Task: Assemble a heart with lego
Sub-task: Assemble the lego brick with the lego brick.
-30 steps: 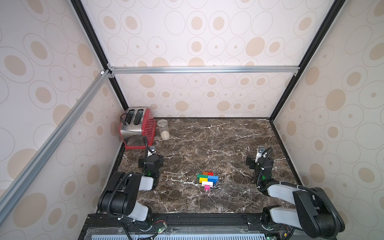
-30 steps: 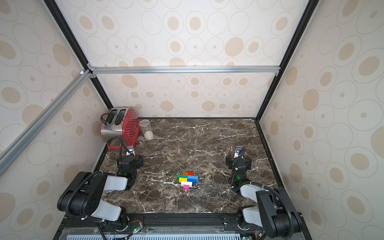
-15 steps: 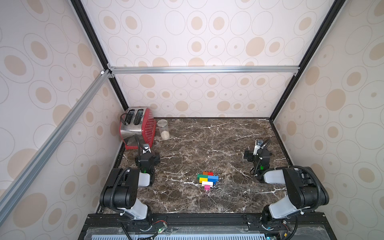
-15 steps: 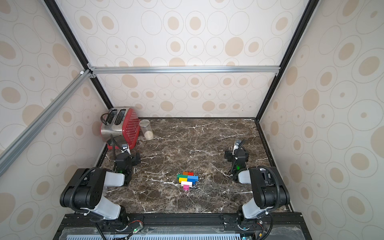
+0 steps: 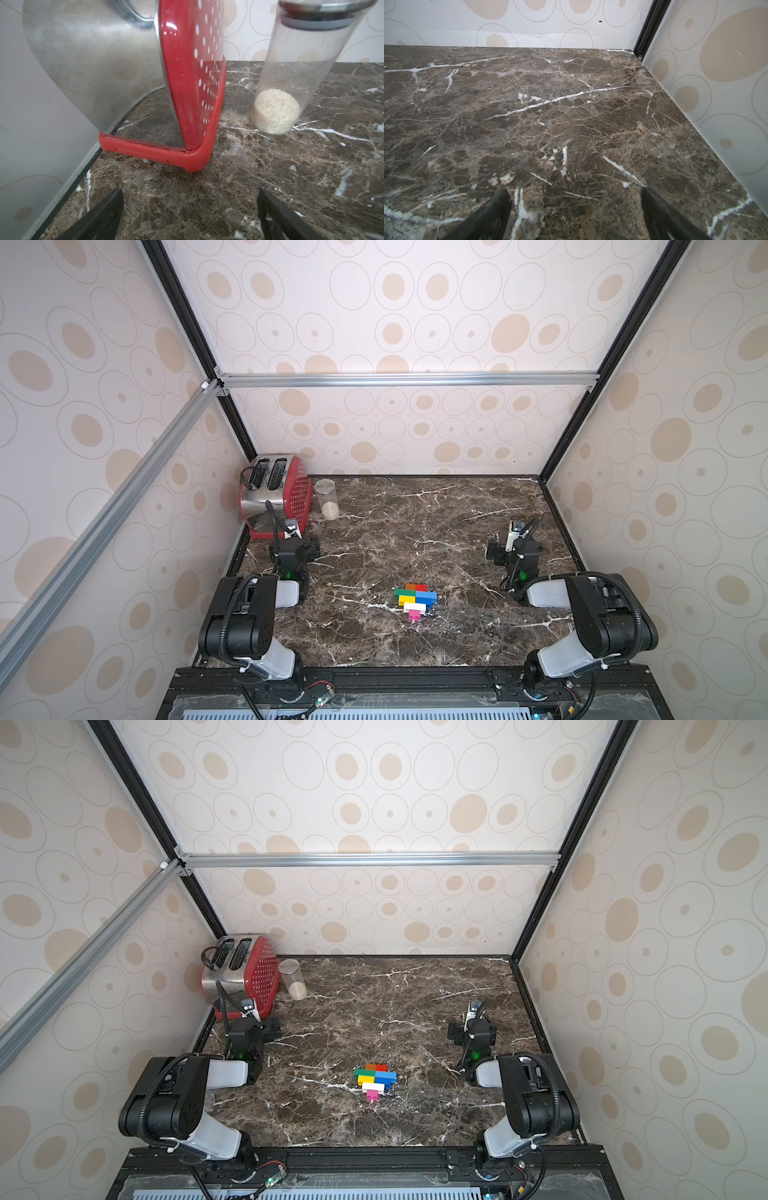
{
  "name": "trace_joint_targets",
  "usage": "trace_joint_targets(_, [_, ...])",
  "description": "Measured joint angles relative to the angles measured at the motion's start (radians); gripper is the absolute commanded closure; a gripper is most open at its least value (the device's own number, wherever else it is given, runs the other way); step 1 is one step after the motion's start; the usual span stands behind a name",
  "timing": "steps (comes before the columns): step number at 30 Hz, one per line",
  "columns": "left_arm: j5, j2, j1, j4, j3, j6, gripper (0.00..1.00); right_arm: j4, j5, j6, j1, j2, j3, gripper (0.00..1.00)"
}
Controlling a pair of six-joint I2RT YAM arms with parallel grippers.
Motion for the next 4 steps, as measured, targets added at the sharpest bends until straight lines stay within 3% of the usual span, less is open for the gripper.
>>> trace_joint_targets(4, [0.006, 0.0, 0.002, -0.01, 0.0, 0.0, 0.01, 0.0, 0.0, 0.0, 0.0, 0.0, 0.0, 0.0])
